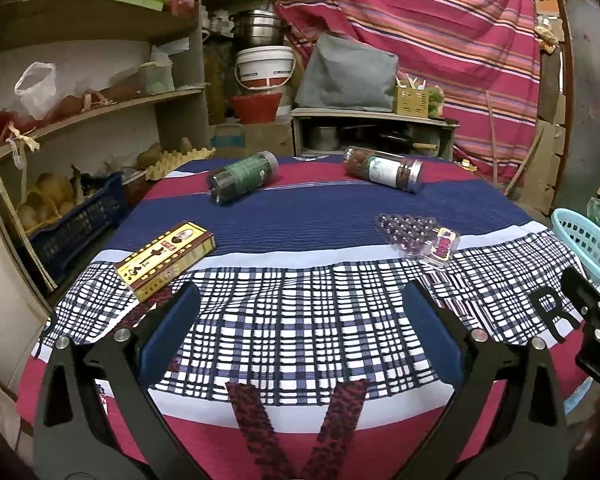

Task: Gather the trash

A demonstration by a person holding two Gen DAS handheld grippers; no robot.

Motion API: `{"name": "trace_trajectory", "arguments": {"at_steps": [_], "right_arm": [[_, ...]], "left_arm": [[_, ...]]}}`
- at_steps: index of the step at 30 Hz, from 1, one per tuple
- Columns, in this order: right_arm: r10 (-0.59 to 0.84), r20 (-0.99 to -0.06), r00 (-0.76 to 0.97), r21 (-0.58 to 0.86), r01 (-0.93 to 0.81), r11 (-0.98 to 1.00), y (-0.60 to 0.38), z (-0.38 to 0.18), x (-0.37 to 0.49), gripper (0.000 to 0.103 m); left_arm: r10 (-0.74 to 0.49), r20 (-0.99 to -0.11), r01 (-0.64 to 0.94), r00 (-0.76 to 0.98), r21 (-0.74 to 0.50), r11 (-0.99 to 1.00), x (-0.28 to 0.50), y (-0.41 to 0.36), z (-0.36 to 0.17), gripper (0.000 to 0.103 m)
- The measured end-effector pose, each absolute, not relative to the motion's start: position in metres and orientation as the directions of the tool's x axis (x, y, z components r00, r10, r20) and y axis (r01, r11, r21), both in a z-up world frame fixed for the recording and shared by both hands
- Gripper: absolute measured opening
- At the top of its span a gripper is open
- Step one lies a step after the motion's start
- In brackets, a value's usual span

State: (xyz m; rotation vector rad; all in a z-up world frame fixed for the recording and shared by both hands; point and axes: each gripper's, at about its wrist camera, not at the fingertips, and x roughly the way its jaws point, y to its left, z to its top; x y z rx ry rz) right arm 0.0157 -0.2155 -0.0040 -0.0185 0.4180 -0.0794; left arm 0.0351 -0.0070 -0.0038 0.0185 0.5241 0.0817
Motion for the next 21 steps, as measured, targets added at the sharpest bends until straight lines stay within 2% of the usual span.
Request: {"name": "trace_trajectory", "arguments": {"at_steps": [7,21], "right_arm": [[-0.077,-0.41,0.909,-0.033,0.07,0.997,-0.2152,-0.0046,0.0166,0.098],[-0.074,-0.418,0.905,-0.031,0.067,0.997,-0.2159,-0.0064,0.0176,0.098]], "left_arm": [[0.088,-0.474,-0.063,0.876,0.068,0.996,0.031,-0.0139,-0.0028,0.098],[0.079,-0.481,-0.059,0.873,0.057,0.997,0.0314,-0.0115,-0.0013,0.098]]}}
